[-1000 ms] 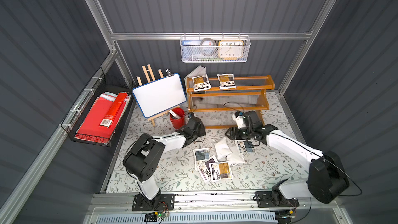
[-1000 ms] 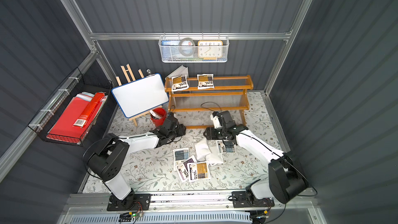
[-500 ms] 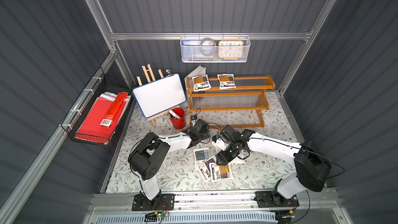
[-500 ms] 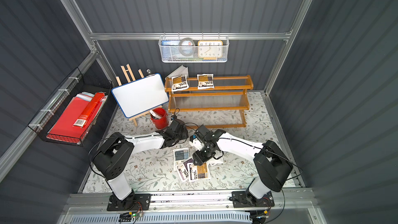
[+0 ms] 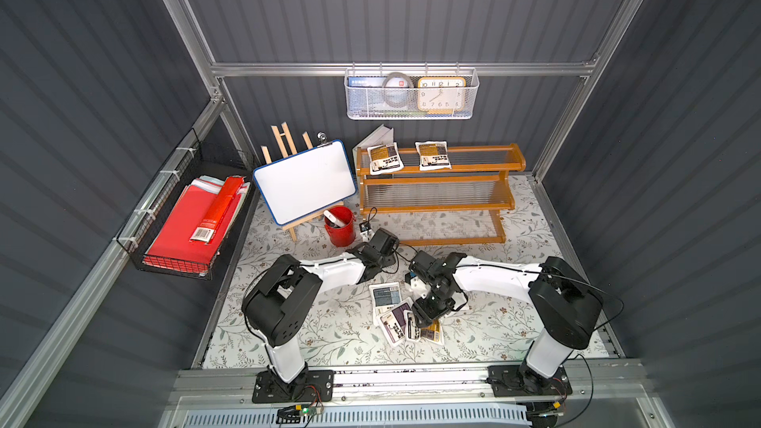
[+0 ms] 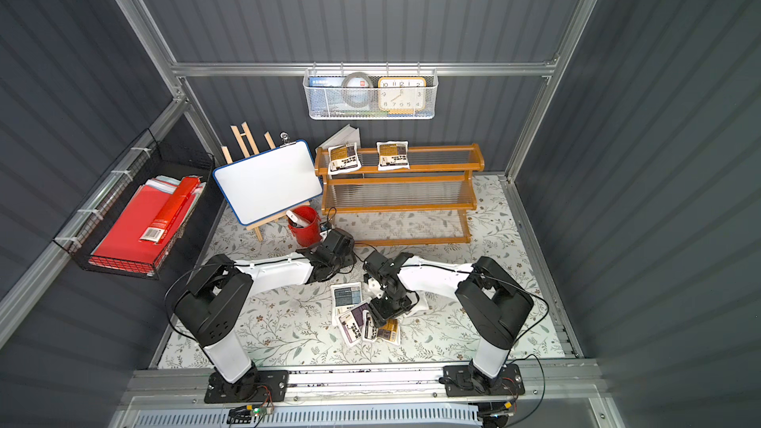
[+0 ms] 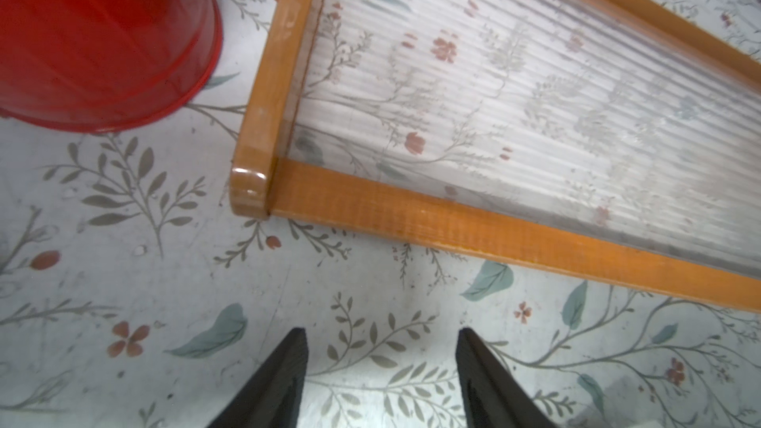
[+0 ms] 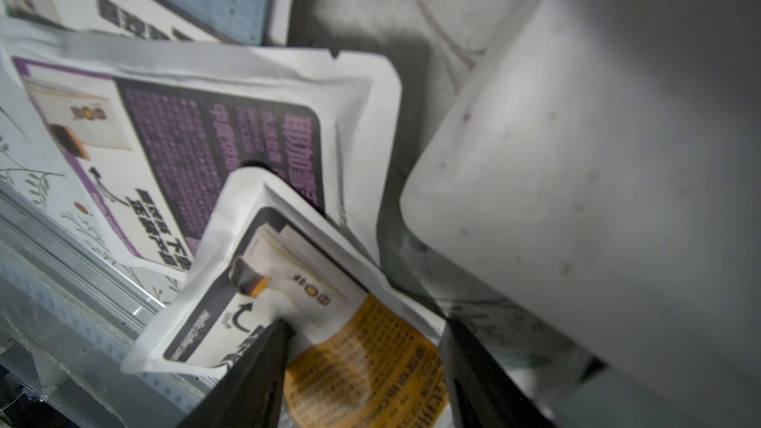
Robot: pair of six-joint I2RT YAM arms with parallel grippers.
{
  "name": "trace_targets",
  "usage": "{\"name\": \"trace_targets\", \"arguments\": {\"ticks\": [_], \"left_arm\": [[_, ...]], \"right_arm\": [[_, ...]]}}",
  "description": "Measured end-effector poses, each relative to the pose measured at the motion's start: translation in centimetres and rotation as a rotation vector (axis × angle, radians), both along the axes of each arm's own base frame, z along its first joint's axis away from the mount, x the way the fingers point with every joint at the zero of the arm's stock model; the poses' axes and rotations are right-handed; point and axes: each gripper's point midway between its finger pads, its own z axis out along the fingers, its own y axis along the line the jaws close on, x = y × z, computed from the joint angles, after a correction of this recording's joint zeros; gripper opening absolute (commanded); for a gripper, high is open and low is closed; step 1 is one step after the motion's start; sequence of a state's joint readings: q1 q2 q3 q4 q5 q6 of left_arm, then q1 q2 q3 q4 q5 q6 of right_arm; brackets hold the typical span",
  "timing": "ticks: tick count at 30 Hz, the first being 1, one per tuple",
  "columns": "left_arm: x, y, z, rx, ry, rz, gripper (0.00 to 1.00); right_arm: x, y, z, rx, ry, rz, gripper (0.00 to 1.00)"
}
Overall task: Place the bagged coffee beans on the shelf by color
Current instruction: Adjust the bagged coffee beans at the center of the board.
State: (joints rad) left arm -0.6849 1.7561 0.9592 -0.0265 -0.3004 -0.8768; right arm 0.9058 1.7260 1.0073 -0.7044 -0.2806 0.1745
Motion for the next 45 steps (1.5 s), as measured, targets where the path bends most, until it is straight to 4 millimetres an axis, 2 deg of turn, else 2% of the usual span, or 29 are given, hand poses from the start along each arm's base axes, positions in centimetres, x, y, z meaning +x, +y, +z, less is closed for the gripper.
{"name": "trace_targets", "arguments": {"ticks": [5, 7, 12, 16, 18, 20, 23, 26, 31, 38, 45], "left_arm": [[0.0, -0.4, 0.8, -0.022, -0.008, -0.016, 0.64], [-0.2, -0.8, 0.9, -0.037, -0.004, -0.037, 0.64], [0.0, -2.0, 1.2, -0.104, 0.01, -0.113, 0.67], [0.7, -2.4, 1.7, -0.194, 0.011, -0.176, 0.67], [0.8, -2.7, 1.9, -0.226, 0.014, -0.214, 0.68], [0.8, -2.9, 2.1, -0.249, 0.018, -0.256, 0.68], [-0.1, -3.9, 2.0, -0.277, 0.041, -0.345, 0.68], [-1.5, -4.9, 1.3, -0.296, 0.091, -0.432, 0.68], [-3.9, -5.3, -0.1, -0.294, 0.185, -0.522, 0.66], [-6.8, -6.2, -0.9, -0.302, 0.283, -0.608, 0.59], [-8.8, -7.4, -1.7, -0.315, 0.344, -0.668, 0.54]], "right_arm": [[0.7, 0.0, -0.1, -0.008, -0.01, -0.019, 0.59], [1.8, 0.5, 0.0, 0.01, -0.032, -0.036, 0.59], [7.4, 1.8, 1.2, 0.085, -0.161, -0.11, 0.59], [12.3, 3.0, 3.8, 0.172, -0.285, -0.155, 0.6], [13.8, 3.6, 5.1, 0.215, -0.33, -0.166, 0.61], [14.5, 4.0, 6.1, 0.251, -0.355, -0.172, 0.61], [14.6, 4.1, 6.9, 0.287, -0.362, -0.176, 0.61], [13.7, 3.9, 6.9, 0.314, -0.332, -0.17, 0.6], [10.9, 3.4, 5.3, 0.327, -0.223, -0.143, 0.56], [7.0, 1.3, 2.5, 0.277, -0.087, -0.137, 0.53], [5.6, 0.9, 1.6, 0.274, -0.036, -0.134, 0.52]]}}
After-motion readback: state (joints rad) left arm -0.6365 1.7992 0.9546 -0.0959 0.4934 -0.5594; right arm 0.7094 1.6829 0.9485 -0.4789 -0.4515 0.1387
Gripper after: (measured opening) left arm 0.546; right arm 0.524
